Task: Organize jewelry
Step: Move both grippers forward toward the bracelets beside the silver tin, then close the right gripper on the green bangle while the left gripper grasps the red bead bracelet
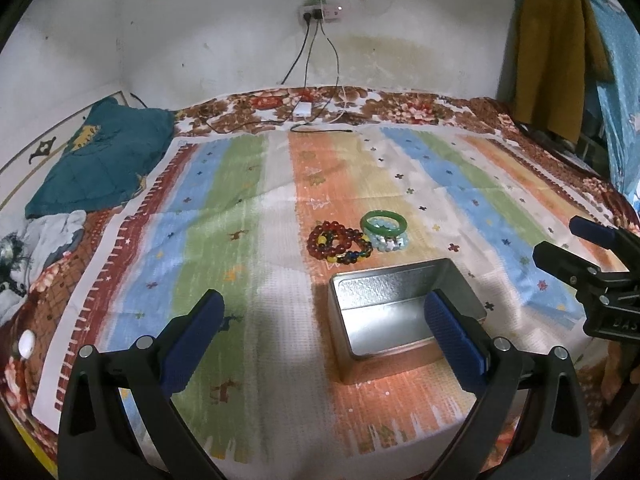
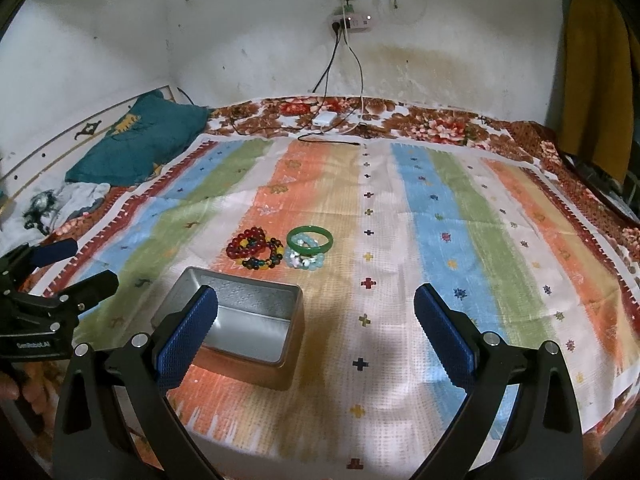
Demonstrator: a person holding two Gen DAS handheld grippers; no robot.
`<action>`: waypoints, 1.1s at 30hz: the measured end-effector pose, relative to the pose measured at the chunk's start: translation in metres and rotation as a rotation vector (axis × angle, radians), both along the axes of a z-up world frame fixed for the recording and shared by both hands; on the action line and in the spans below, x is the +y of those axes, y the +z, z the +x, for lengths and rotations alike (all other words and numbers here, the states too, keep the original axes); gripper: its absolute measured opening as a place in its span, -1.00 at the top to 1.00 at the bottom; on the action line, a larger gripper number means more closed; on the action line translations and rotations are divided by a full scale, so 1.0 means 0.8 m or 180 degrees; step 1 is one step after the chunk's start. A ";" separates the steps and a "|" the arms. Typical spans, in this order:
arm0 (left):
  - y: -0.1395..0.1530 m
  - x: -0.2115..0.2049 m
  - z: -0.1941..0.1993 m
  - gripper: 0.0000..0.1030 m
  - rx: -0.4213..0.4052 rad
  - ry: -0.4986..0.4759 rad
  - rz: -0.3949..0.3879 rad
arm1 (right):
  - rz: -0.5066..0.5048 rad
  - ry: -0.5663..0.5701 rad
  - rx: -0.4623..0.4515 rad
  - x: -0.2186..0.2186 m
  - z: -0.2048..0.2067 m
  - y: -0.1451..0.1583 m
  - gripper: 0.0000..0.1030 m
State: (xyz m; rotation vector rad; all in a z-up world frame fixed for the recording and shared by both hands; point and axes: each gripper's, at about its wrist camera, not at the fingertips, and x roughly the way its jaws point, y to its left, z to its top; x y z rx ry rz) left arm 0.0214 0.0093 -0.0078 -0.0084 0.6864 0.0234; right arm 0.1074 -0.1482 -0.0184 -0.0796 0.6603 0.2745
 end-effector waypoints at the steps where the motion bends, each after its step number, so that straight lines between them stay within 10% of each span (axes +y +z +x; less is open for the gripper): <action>1: 0.001 0.001 0.000 -0.90 -0.0043 0.0023 0.0012 | 0.0001 0.0005 0.0006 0.001 0.002 0.000 -0.94; 33: -0.007 0.018 0.093 -0.90 0.0312 -0.0021 -0.0144 | -0.0033 0.0066 0.0106 0.010 0.078 0.010 -0.94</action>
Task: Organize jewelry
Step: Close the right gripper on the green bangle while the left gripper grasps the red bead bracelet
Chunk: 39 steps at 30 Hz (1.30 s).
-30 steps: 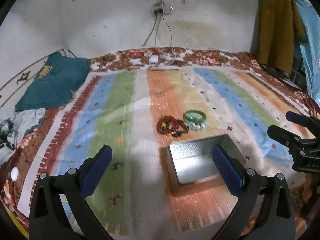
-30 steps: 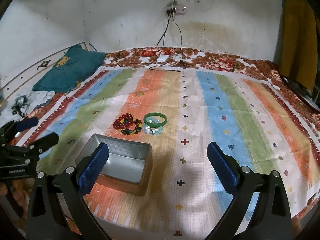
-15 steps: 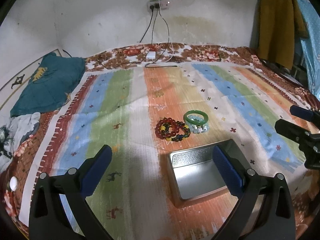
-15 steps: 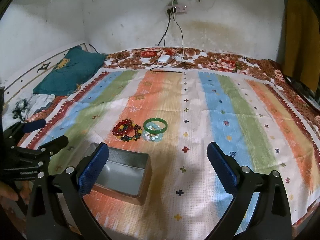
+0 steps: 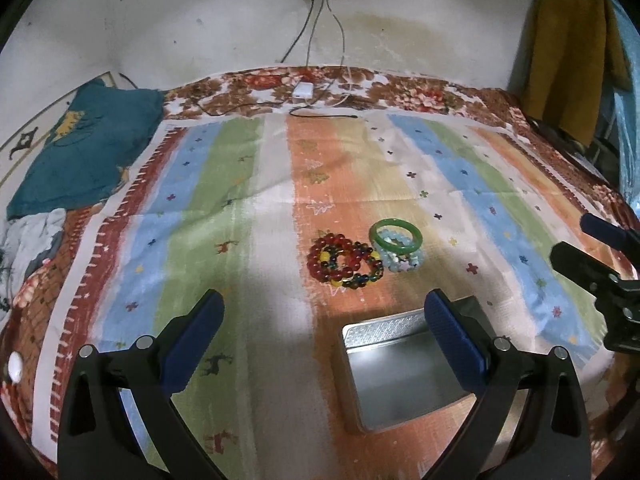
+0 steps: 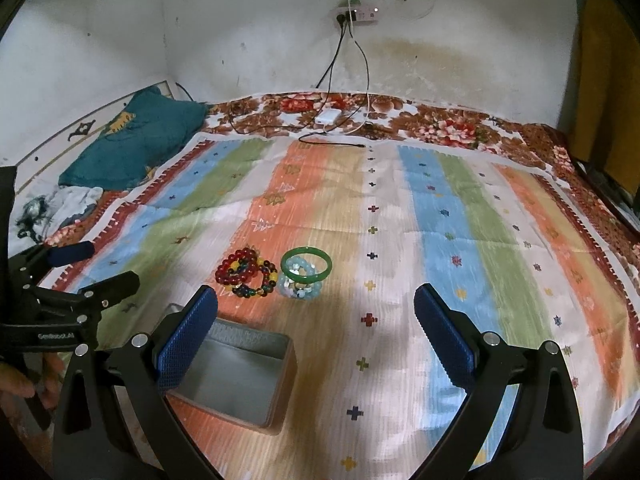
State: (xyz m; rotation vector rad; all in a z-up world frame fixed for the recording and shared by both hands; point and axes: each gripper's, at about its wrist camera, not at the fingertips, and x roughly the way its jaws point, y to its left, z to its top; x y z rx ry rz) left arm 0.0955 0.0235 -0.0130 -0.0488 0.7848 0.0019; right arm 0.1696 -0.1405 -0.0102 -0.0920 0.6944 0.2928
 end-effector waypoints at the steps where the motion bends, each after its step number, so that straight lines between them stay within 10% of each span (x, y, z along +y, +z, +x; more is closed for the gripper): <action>1: 0.000 0.000 0.004 -0.90 0.0011 0.0003 0.0001 | -0.0012 0.0006 0.0016 0.001 0.004 -0.001 -0.94; 39: -0.075 0.050 0.152 -0.88 0.0835 0.0163 -0.0184 | -0.0228 -0.0108 0.0801 0.021 0.153 -0.070 -0.94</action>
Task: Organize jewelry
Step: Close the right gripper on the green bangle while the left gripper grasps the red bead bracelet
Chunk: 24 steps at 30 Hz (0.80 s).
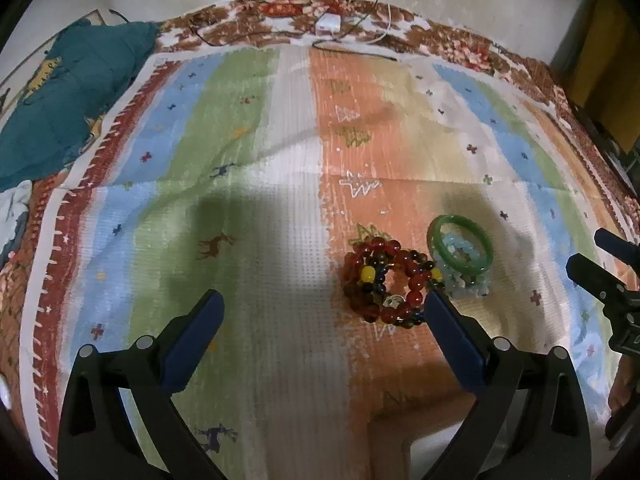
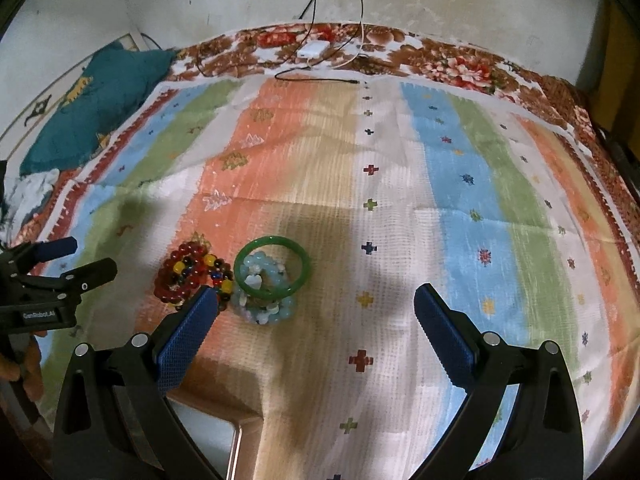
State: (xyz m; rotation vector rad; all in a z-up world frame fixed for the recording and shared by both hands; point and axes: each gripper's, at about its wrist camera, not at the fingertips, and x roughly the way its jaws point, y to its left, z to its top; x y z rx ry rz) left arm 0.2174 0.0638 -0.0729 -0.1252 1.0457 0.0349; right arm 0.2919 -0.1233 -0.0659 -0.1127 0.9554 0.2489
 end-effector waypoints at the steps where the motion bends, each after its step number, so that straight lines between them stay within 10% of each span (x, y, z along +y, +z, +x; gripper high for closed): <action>1: -0.003 0.000 0.002 -0.83 0.0023 -0.0007 -0.0008 | 0.0013 -0.0008 0.0036 0.000 0.004 -0.003 -0.94; 16: -0.040 0.006 0.035 -0.47 0.0320 -0.0047 -0.0128 | 0.0200 -0.0198 0.0554 -0.006 0.052 -0.055 -0.92; 24: -0.060 0.015 0.046 -0.18 0.0459 -0.0040 -0.0281 | 0.0216 -0.0256 0.0723 -0.003 0.068 -0.075 -0.59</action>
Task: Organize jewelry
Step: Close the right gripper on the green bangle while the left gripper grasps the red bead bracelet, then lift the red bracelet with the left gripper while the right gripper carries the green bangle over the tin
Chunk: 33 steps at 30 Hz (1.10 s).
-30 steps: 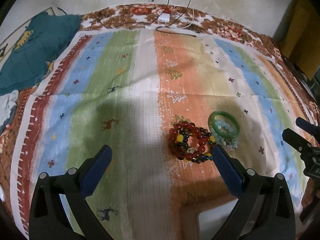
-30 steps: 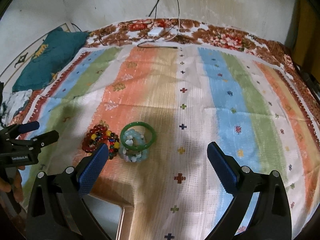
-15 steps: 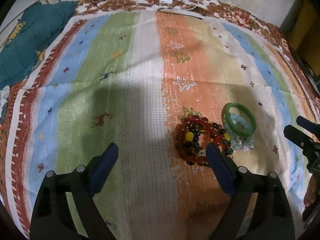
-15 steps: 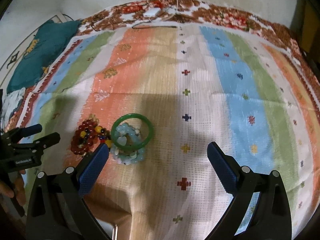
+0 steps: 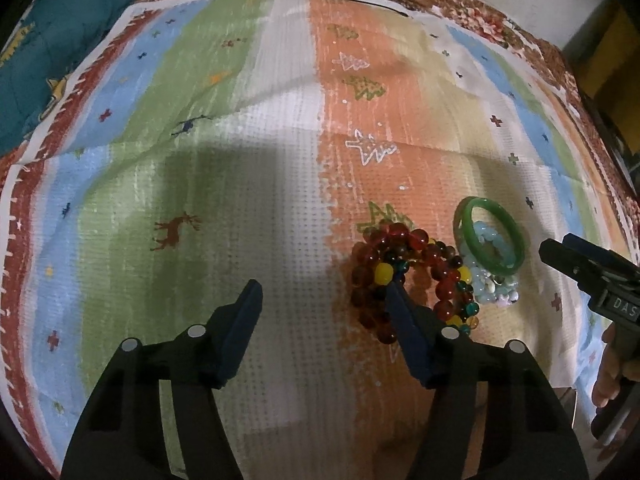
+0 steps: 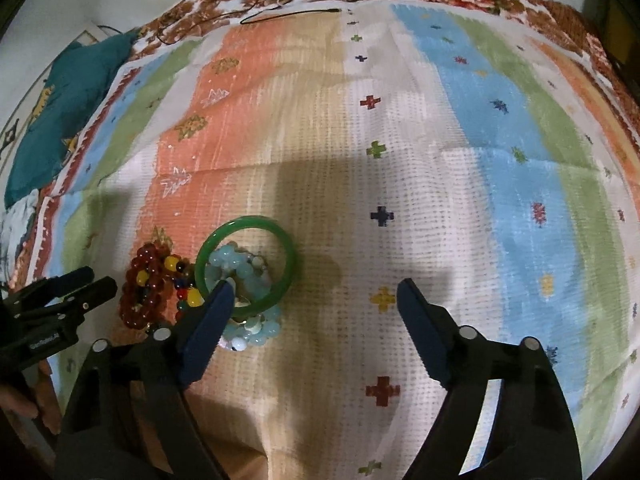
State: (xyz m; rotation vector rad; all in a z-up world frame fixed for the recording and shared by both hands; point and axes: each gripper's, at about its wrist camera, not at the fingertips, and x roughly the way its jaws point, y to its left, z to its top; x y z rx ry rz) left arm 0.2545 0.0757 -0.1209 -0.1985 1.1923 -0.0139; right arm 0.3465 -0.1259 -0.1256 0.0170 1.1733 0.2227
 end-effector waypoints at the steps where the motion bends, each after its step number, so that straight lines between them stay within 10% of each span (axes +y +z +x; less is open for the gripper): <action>1: -0.001 -0.001 0.000 -0.14 0.0004 -0.0002 -0.0017 | -0.0009 0.0002 0.0005 0.001 0.002 -0.002 -0.58; 18: -0.023 -0.015 0.014 0.03 0.0095 -0.0147 0.0174 | 0.0025 -0.0052 0.0229 0.004 0.024 -0.033 -0.04; 28: -0.028 -0.020 0.017 0.74 0.0116 -0.0206 0.0368 | 0.0016 -0.0023 0.0304 0.003 0.023 -0.039 0.66; 33: -0.025 -0.010 0.016 0.74 0.0124 -0.0162 0.0152 | -0.0002 0.0042 0.0292 0.006 0.020 -0.037 0.84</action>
